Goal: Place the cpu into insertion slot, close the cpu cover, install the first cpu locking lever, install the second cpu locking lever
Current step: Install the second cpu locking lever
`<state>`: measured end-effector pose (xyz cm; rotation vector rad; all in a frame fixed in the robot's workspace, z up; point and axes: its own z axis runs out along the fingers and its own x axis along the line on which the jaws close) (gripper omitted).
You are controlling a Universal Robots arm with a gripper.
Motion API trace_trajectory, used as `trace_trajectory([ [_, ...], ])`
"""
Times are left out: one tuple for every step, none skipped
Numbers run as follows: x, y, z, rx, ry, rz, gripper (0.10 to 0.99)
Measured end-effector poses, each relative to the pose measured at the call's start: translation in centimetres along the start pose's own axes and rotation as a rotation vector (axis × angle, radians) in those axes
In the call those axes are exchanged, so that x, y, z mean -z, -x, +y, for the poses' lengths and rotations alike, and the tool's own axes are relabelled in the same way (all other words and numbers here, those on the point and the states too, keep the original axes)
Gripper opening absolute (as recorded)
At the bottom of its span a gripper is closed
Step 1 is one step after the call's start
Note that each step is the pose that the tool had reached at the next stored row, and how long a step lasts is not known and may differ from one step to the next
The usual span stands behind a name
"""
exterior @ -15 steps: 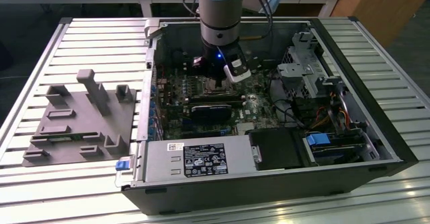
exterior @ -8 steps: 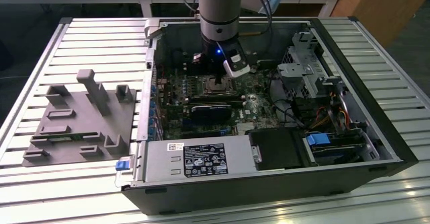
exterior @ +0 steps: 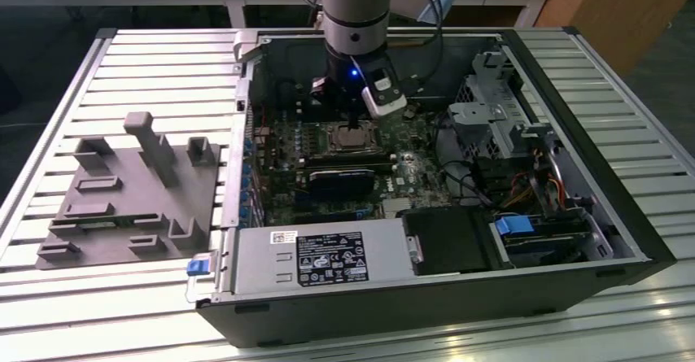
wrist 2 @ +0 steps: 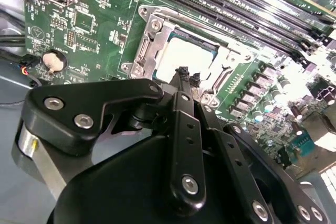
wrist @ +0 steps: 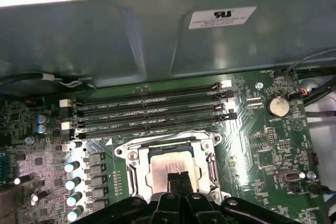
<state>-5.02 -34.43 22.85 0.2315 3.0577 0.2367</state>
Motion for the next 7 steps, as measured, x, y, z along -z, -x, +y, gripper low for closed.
trace_trajectory([
  [0.00,0.00,0.01,0.000,-0.001,-0.0002,0.102],
  [0.00,0.00,0.01,0.000,-0.001,-0.0002,0.102],
  [0.00,0.00,0.00,0.000,-0.001,-0.0002,0.102],
  [0.01,0.00,0.00,0.000,-0.001,-0.0002,0.102],
  [0.01,0.00,0.00,0.000,-0.001,-0.0002,0.102],
  [0.01,0.00,0.00,0.000,-0.001,-0.0002,0.102],
  [0.01,0.00,0.00,0.000,-0.001,-0.0002,0.102],
])
